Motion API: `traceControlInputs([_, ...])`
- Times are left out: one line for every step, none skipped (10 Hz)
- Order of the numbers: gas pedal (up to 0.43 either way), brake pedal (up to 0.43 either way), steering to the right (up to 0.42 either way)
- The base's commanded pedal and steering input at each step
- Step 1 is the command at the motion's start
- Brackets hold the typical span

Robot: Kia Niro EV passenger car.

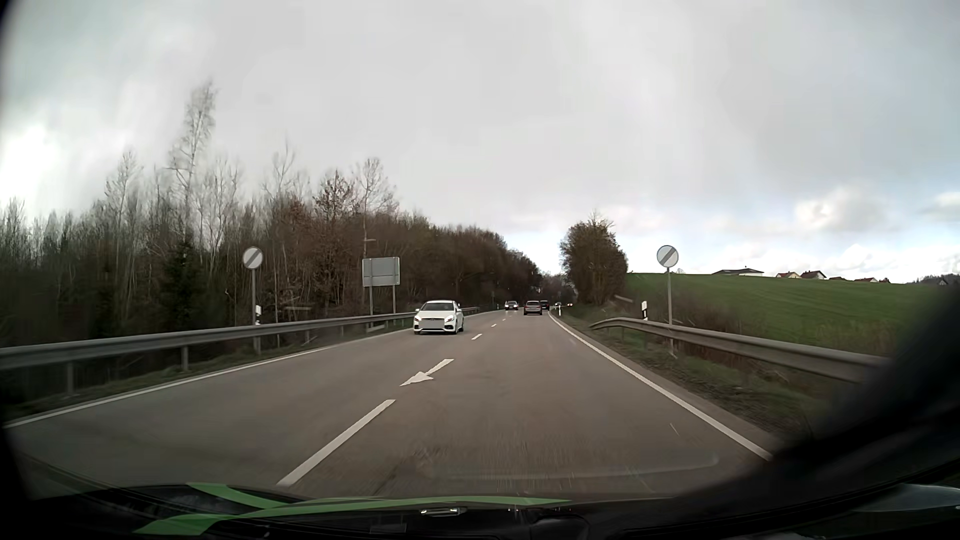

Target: Follow the waypoints while adhering to traffic rules and regulations

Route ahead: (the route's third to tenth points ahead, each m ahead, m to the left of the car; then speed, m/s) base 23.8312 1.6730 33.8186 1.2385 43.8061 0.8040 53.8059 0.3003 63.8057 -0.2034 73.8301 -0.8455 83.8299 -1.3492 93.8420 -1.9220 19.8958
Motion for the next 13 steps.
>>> traceControlInputs([0.197,0.000,0.001])
traceControlInputs([0.197,0.000,0.001])
traceControlInputs([0.197,0.000,0.002])
traceControlInputs([0.197,0.000,0.002])
traceControlInputs([0.197,0.000,0.004])
traceControlInputs([0.197,0.000,0.005])
traceControlInputs([0.197,0.000,0.005])
traceControlInputs([0.197,0.000,0.005])
traceControlInputs([0.197,0.000,0.005])
traceControlInputs([0.197,0.000,0.004])
traceControlInputs([0.197,0.000,0.004])
traceControlInputs([0.197,0.000,0.003])
traceControlInputs([0.197,0.000,0.002])
